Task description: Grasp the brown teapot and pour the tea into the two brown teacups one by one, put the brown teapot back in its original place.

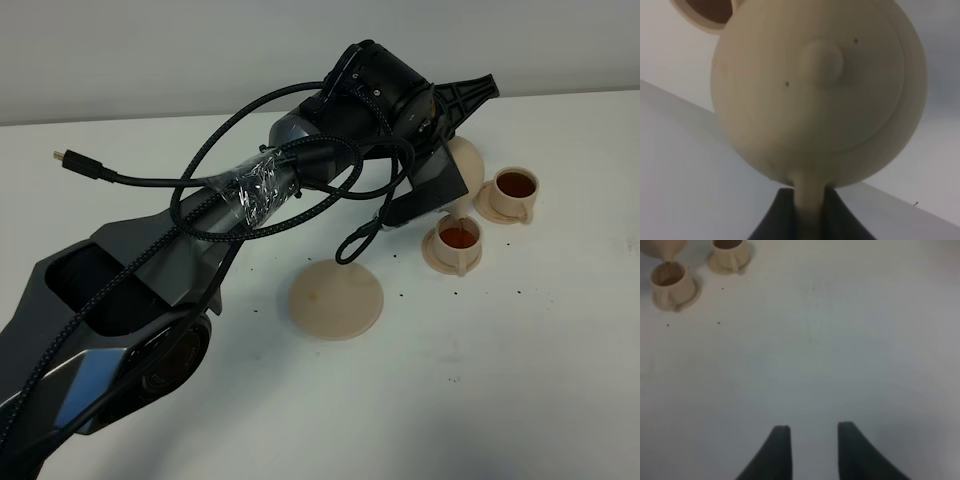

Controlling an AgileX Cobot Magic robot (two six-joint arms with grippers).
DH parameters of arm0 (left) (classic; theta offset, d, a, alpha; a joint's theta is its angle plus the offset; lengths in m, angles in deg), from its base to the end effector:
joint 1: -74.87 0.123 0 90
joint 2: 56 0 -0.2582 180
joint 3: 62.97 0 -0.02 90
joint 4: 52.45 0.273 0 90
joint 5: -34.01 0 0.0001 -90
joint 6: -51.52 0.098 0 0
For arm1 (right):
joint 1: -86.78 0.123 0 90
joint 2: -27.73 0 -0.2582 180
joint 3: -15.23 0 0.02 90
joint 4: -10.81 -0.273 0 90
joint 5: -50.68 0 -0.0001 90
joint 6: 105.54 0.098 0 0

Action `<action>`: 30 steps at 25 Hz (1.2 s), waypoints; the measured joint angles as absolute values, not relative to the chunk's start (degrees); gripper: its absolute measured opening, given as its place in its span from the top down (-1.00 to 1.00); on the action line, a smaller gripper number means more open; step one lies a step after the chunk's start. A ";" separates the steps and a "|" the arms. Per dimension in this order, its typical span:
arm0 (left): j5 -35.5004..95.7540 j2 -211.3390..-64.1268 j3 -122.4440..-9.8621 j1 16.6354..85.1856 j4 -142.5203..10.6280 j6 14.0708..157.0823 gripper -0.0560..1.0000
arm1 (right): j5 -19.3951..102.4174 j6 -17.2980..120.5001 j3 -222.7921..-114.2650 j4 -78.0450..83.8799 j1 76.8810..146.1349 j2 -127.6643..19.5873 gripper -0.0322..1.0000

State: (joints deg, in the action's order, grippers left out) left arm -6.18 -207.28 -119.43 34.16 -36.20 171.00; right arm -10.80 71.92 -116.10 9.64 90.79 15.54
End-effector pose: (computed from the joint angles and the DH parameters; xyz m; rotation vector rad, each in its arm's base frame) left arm 0.4433 -0.3581 0.1772 2.5321 0.2594 0.9366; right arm 0.0588 0.0059 0.2754 -0.1221 2.1318 0.0400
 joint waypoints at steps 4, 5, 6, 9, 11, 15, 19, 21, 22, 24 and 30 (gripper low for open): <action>-6.18 -207.28 -119.43 34.16 -35.63 171.21 0.67 | -10.80 71.97 -116.10 9.64 90.79 15.54 0.47; -6.18 -207.28 -119.43 34.16 -35.58 171.21 0.67 | -10.80 71.97 -116.10 9.64 90.79 15.54 0.47; -6.18 -207.28 -119.43 34.16 -35.50 171.21 0.67 | -10.80 71.97 -116.10 9.64 90.79 15.54 0.47; -6.18 -207.28 -119.43 34.16 -35.46 171.21 0.67 | -10.80 71.97 -116.10 9.64 90.79 15.54 0.47; -6.18 -207.28 -119.43 34.16 -35.46 171.25 0.67 | -10.80 71.97 -116.10 9.64 90.79 15.54 0.47; -6.08 -207.28 -119.43 34.16 -35.46 171.25 0.67 | -10.80 71.97 -116.10 9.64 90.79 15.54 0.47; -6.08 -207.28 -119.43 34.16 -35.46 171.25 0.67 | -10.80 71.91 -116.10 9.64 90.79 15.54 0.47; -6.08 -207.28 -119.43 34.16 -35.46 171.25 0.67 | -10.80 71.91 -116.10 9.64 90.79 15.54 0.47; -6.08 -207.28 -119.43 34.16 -35.46 171.27 0.67 | -10.80 71.91 -116.10 9.64 90.79 15.54 0.47; -6.08 -207.28 -119.43 34.16 -35.46 171.27 0.67 | -10.80 71.91 -116.10 9.64 90.79 15.54 0.47; -6.01 -207.28 -119.43 34.16 -35.46 171.27 0.67 | -10.80 71.91 -116.10 9.64 90.79 15.54 0.47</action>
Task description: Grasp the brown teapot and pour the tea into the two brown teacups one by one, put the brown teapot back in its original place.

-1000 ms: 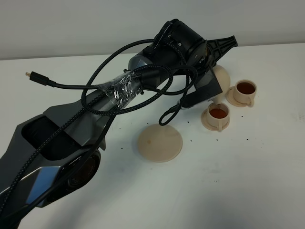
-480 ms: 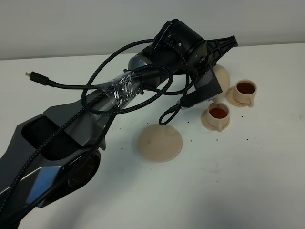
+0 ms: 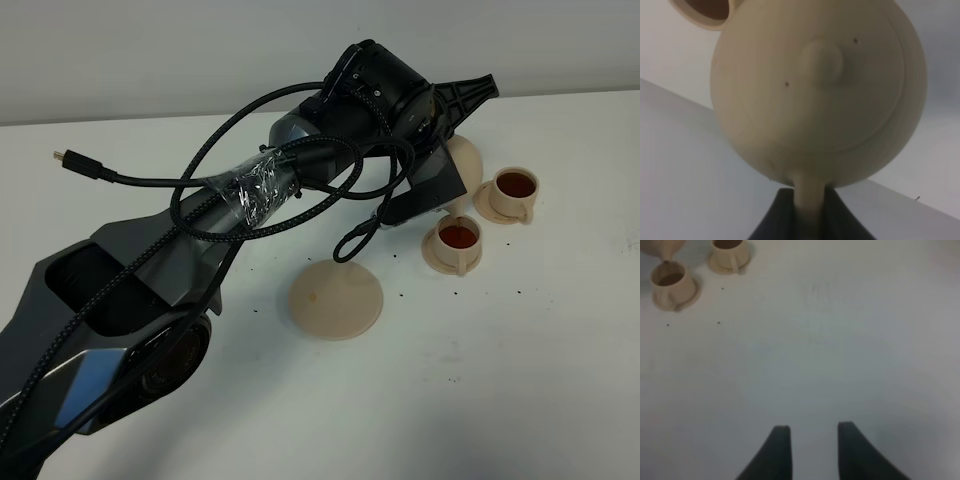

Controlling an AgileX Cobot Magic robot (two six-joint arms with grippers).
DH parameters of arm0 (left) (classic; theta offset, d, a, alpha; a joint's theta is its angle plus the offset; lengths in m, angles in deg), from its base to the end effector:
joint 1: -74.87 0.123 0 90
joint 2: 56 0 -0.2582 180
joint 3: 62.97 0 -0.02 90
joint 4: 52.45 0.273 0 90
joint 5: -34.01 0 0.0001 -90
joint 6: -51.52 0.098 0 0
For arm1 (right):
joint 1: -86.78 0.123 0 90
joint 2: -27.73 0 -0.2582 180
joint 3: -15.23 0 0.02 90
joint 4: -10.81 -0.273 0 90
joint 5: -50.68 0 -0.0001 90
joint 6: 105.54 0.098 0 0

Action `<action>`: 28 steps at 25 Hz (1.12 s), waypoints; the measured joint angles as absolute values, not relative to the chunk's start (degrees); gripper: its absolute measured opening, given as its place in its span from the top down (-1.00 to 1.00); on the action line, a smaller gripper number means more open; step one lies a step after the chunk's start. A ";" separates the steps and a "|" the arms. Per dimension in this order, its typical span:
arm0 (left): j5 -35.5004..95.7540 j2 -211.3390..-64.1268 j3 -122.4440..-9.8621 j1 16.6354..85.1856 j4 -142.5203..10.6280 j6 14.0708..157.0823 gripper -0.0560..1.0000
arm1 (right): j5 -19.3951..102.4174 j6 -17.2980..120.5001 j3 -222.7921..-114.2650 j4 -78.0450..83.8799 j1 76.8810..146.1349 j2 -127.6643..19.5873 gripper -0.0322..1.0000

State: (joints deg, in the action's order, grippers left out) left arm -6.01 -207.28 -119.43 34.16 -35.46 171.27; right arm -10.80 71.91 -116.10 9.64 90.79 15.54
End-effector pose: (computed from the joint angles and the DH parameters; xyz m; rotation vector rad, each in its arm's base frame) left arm 0.4439 -0.3577 0.1776 2.5351 0.2447 0.9535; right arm 0.0588 0.0059 0.2754 -0.1223 2.1318 0.0399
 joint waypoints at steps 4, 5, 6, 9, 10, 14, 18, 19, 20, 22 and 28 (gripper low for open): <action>-5.86 -207.28 -119.43 34.16 -35.46 171.27 0.67 | -10.80 71.91 -116.10 9.64 90.79 15.54 0.47; -5.84 -207.28 -119.43 34.16 -35.46 171.27 0.67 | -10.80 71.91 -116.10 9.64 90.79 15.54 0.47; -5.84 -207.28 -119.43 34.16 -35.46 171.27 0.67 | -10.80 71.91 -116.10 9.64 90.79 15.54 0.47; -5.79 -207.28 -119.43 34.16 -35.51 171.27 0.67 | -10.80 71.98 -116.10 9.64 90.79 15.54 0.47; -5.73 -207.28 -119.43 34.16 -35.56 171.27 0.67 | -10.80 71.98 -116.10 9.64 90.79 15.54 0.47; -5.66 -207.28 -119.43 34.16 -35.56 171.27 0.67 | -10.80 71.92 -116.10 9.64 90.79 15.54 0.47; -5.55 -207.28 -119.43 34.16 -35.56 171.27 0.67 | -10.80 71.92 -116.10 9.64 90.79 15.54 0.47; -5.55 -207.28 -119.43 34.16 -35.56 171.27 0.67 | -10.80 71.92 -116.10 9.64 90.79 15.54 0.47; -5.55 -207.28 -119.43 34.16 -35.56 171.27 0.67 | -10.80 71.92 -116.10 9.64 90.79 15.54 0.47; -5.55 -207.28 -119.43 34.16 -35.56 171.27 0.67 | -10.80 71.92 -116.10 9.64 90.79 15.54 0.47; -5.30 -207.28 -119.43 34.16 -35.56 171.27 0.67 | -10.80 71.97 -116.10 9.64 90.79 15.54 0.47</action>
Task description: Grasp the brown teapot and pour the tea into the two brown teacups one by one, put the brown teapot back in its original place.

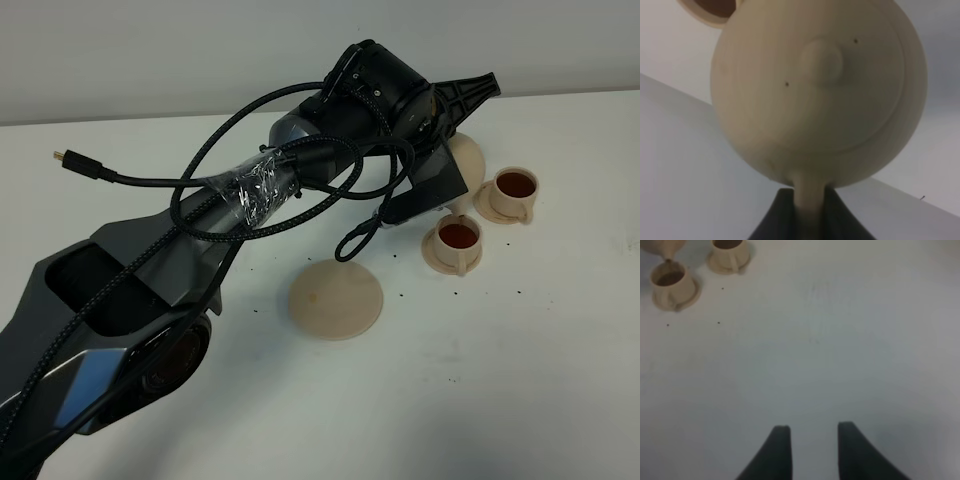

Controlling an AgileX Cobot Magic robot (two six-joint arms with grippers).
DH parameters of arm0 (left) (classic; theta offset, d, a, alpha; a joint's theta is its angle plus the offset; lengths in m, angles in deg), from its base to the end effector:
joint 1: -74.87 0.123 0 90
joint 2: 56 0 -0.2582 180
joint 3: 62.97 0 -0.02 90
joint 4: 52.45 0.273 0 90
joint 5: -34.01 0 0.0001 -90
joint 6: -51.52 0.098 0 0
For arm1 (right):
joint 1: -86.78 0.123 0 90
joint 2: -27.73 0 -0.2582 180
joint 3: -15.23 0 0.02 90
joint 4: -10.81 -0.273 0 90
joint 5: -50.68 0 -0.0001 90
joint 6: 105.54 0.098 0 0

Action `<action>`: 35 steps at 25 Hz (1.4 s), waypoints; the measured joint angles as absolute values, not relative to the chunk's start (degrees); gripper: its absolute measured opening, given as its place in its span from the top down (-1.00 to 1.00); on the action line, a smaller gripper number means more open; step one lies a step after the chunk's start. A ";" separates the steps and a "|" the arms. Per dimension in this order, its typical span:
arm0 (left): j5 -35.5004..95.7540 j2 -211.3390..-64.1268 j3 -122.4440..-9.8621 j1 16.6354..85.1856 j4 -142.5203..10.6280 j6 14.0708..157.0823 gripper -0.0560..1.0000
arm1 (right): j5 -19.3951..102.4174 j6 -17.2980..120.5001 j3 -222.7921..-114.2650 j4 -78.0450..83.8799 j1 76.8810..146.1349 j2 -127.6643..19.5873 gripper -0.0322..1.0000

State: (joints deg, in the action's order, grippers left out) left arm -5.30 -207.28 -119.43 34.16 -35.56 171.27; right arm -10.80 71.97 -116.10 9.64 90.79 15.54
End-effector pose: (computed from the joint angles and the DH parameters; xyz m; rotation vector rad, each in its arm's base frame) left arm 0.4443 -0.3585 0.1784 2.5222 0.2418 0.9584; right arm 0.0588 0.0059 0.2754 -0.1212 2.1319 0.0405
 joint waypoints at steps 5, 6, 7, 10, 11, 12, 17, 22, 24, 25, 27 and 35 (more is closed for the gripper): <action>-5.23 -207.28 -119.43 34.16 -35.56 171.27 0.67 | -10.80 71.92 -116.10 9.64 90.79 15.54 0.47; -5.23 -207.28 -119.43 34.16 -35.56 171.27 0.67 | -10.80 71.92 -116.10 9.64 90.79 15.54 0.47; -5.18 -207.28 -119.43 34.16 -35.61 171.27 0.67 | -10.80 71.92 -116.10 9.64 90.79 15.54 0.47; -5.10 -207.28 -119.43 34.16 -35.68 171.27 0.67 | -10.80 71.92 -116.10 9.64 90.79 15.54 0.47; -5.07 -207.28 -119.43 34.16 -35.82 171.27 0.67 | -10.80 71.92 -116.10 9.64 90.79 15.54 0.47; -4.95 -207.28 -119.43 34.16 -35.95 171.33 0.67 | -10.80 71.92 -116.10 9.64 90.79 15.54 0.47; -4.13 -207.28 -119.43 34.16 -36.25 171.45 0.67 | -10.80 71.92 -116.10 9.64 90.79 15.54 0.47; -3.52 -207.28 -119.43 34.16 -36.29 171.45 0.67 | -10.80 71.92 -116.10 9.64 90.79 15.54 0.47; -3.52 -207.28 -119.43 34.16 -36.31 171.45 0.67 | -10.80 71.92 -116.10 9.64 90.79 15.54 0.47; -3.57 -207.28 -119.43 34.16 -36.31 171.45 0.67 | -10.80 71.92 -116.10 9.64 90.79 15.54 0.47; -4.05 -207.28 -119.43 34.16 -36.31 171.45 0.67 | -10.80 71.92 -116.10 9.64 90.79 15.54 0.47; -6.22 -207.22 -119.43 34.16 -39.19 171.38 0.67 | -10.80 71.93 -116.10 9.64 90.79 15.54 0.47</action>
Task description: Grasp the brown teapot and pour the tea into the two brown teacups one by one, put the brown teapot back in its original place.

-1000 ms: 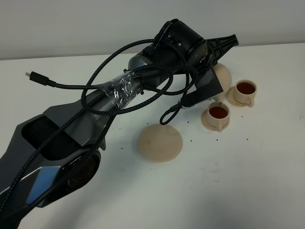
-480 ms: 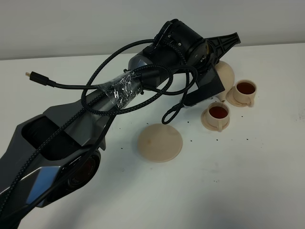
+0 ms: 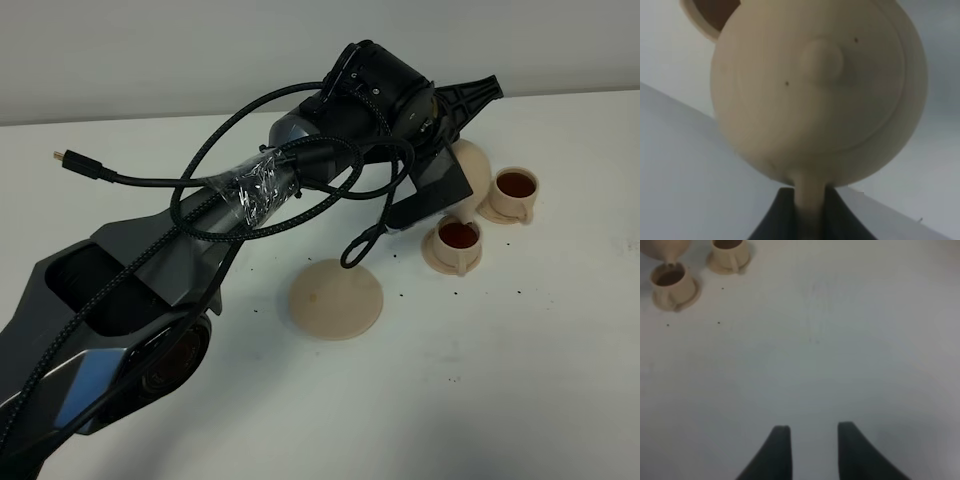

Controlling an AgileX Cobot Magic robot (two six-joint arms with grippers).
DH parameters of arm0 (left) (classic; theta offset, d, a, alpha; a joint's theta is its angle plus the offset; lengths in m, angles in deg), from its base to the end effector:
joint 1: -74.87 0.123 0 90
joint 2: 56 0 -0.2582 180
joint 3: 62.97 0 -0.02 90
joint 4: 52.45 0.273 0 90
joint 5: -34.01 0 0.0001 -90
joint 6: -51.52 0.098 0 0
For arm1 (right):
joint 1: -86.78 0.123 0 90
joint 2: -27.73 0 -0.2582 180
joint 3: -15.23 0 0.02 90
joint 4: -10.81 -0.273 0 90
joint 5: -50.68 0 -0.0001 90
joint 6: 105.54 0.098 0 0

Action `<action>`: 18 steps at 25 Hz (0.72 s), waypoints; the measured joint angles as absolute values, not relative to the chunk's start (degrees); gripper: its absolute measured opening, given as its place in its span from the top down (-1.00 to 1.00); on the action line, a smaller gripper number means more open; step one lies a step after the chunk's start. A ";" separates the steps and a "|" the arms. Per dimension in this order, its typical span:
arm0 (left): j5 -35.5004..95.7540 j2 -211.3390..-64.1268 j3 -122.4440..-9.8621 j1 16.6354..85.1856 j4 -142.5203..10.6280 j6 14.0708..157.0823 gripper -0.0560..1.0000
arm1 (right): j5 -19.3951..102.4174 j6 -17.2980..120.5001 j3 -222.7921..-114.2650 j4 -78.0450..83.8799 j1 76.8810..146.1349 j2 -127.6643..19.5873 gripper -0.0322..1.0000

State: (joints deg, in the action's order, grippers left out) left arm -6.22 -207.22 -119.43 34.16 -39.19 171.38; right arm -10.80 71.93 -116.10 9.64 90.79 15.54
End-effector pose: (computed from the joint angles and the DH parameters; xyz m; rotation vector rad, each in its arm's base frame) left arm 0.4411 -0.3604 0.1769 2.5161 0.2830 0.8851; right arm 0.0588 0.0059 0.2754 -0.1219 2.1318 0.0401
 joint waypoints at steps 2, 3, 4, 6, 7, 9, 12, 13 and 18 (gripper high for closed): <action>-6.41 -207.09 -119.43 34.24 -40.11 170.66 0.67 | -10.80 71.93 -116.10 9.64 90.79 15.54 0.47; -6.53 -206.85 -119.43 34.31 -40.65 170.05 0.67 | -10.80 71.93 -116.10 9.64 90.79 15.54 0.47; -6.60 -206.61 -119.43 34.50 -41.46 169.28 0.67 | -10.80 71.93 -116.10 9.64 90.79 15.54 0.47; -6.66 -206.05 -119.43 35.01 -44.23 167.79 0.67 | -10.80 71.93 -116.10 9.64 90.79 15.54 0.47; -6.66 -205.80 -119.43 35.43 -45.31 167.26 0.67 | -10.80 71.93 -116.10 9.64 90.79 15.54 0.47; -7.58 -205.47 -119.43 36.17 -47.01 165.97 0.67 | -10.80 71.93 -116.10 9.64 90.79 15.54 0.47; -9.46 -205.36 -119.43 37.53 -47.67 163.74 0.67 | -10.80 71.93 -116.10 9.64 90.79 15.54 0.47; -10.43 -205.36 -119.43 37.93 -47.72 162.87 0.67 | -10.80 71.93 -116.10 9.64 90.79 15.54 0.47; -14.64 -205.36 -119.43 40.17 -47.77 152.20 0.67 | -10.80 71.93 -116.10 9.64 90.79 15.54 0.47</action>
